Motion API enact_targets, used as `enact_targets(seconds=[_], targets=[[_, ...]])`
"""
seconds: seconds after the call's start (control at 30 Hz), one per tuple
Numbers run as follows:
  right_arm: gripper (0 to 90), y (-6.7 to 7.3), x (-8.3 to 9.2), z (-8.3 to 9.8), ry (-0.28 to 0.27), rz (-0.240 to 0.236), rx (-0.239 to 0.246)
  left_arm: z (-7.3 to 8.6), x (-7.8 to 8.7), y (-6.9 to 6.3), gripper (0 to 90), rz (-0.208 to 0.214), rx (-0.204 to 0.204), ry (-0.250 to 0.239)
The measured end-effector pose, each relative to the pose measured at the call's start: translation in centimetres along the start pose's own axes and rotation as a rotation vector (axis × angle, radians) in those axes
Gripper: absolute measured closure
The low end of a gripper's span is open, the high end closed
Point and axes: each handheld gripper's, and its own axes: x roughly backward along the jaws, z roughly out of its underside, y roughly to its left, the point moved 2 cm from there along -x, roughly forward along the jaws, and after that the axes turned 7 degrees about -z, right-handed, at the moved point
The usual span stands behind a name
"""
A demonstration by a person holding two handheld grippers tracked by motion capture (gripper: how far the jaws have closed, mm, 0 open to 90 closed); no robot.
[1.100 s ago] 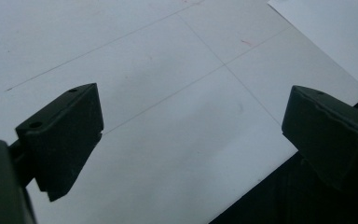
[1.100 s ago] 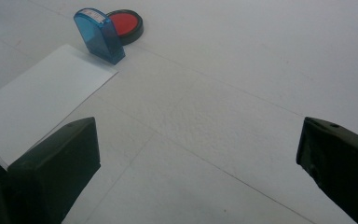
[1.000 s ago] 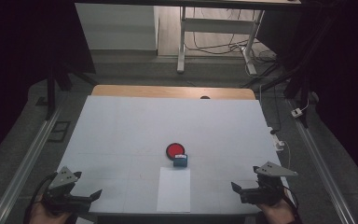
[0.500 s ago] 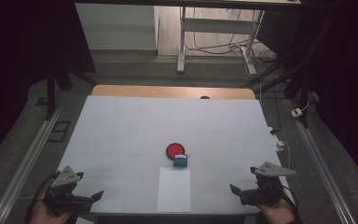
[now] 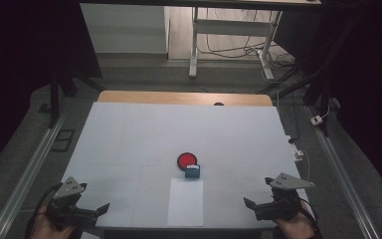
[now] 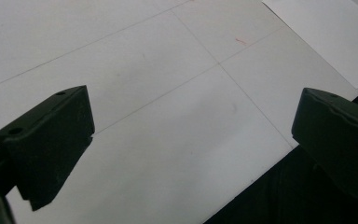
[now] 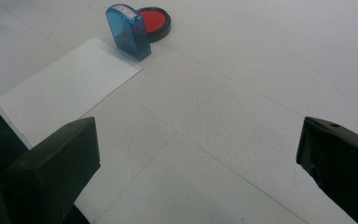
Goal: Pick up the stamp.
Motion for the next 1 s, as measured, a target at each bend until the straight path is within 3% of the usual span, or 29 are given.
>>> enact_targets(seconds=[0.33, 0.6, 0.7, 1.0], targets=[[0.0, 0.3, -0.1, -0.5, -0.013, -0.034, 0.015, 0.0, 0.1, -0.1, 0.3, 0.039, -0.014, -0.006], [0.0, 0.8, -0.7, -0.9, -0.018, -0.062, 0.052, 0.0, 0.1, 0.0, 0.0, 0.052, -0.016, -0.014], [0.0, 0.9, -1.0, -1.2, -0.017, -0.077, 0.084, 0.0, 0.2, 0.0, 0.0, 0.072, -0.022, -0.024], [0.0, 1.3, -1.4, -1.9, -0.024, -0.092, 0.108, 0.0, 0.1, 0.1, 0.9, 0.112, -0.023, -0.019]])
